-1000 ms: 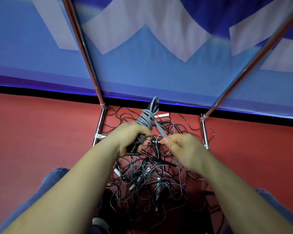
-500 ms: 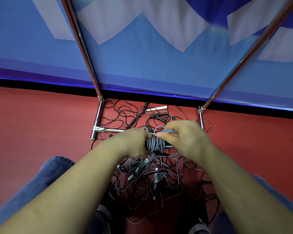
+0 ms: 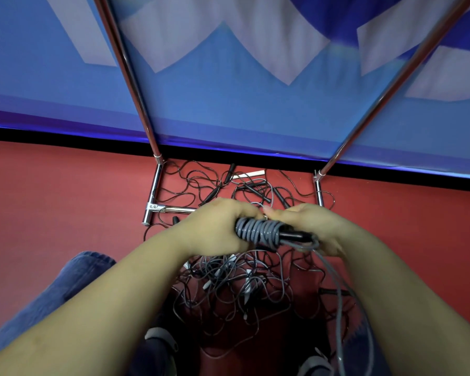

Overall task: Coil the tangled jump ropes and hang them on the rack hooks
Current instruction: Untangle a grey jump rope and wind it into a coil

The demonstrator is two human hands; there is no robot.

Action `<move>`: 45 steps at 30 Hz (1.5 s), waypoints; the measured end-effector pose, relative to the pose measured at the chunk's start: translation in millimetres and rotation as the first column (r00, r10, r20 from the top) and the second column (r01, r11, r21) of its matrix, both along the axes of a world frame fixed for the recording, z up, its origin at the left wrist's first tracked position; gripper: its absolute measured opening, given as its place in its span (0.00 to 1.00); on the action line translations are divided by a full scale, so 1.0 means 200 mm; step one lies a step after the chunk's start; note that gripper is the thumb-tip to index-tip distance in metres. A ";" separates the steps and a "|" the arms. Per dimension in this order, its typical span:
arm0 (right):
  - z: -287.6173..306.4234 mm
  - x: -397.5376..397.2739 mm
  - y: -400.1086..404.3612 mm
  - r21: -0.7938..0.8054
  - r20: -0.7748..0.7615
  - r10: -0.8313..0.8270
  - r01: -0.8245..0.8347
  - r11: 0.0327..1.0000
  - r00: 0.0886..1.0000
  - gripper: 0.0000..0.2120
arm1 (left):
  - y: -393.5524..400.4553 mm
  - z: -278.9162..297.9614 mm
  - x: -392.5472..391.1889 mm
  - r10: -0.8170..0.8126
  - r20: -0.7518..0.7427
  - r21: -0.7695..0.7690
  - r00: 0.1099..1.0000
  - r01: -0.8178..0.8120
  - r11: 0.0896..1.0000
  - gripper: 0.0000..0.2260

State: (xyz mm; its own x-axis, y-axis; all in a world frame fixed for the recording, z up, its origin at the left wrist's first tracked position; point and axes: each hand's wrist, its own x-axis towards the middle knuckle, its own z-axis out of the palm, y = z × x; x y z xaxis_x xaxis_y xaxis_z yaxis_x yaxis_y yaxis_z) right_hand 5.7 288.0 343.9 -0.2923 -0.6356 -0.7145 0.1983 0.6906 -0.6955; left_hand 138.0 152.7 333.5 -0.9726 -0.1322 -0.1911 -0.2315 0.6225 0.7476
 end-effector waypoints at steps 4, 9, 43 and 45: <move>-0.02 0.04 -0.05 -0.153 0.156 -0.266 0.289 0.945 0.951 0.15 | -0.02 0.03 -0.01 0.123 0.042 0.372 0.992 -0.130 0.919 0.11; -0.05 0.06 -0.11 -0.172 -0.236 -0.277 0.241 0.955 0.932 0.16 | -0.04 0.03 -0.02 0.229 0.139 0.537 0.964 -0.267 0.800 0.08; 0.04 0.02 -0.05 -0.283 0.285 -0.337 0.415 0.865 0.897 0.13 | -0.09 0.04 -0.01 -0.067 0.295 0.798 0.953 -0.208 0.566 0.12; 0.04 0.05 -0.08 -0.330 0.149 -0.329 0.361 0.872 0.932 0.13 | -0.09 0.03 -0.02 0.009 0.313 0.801 0.950 -0.269 0.535 0.10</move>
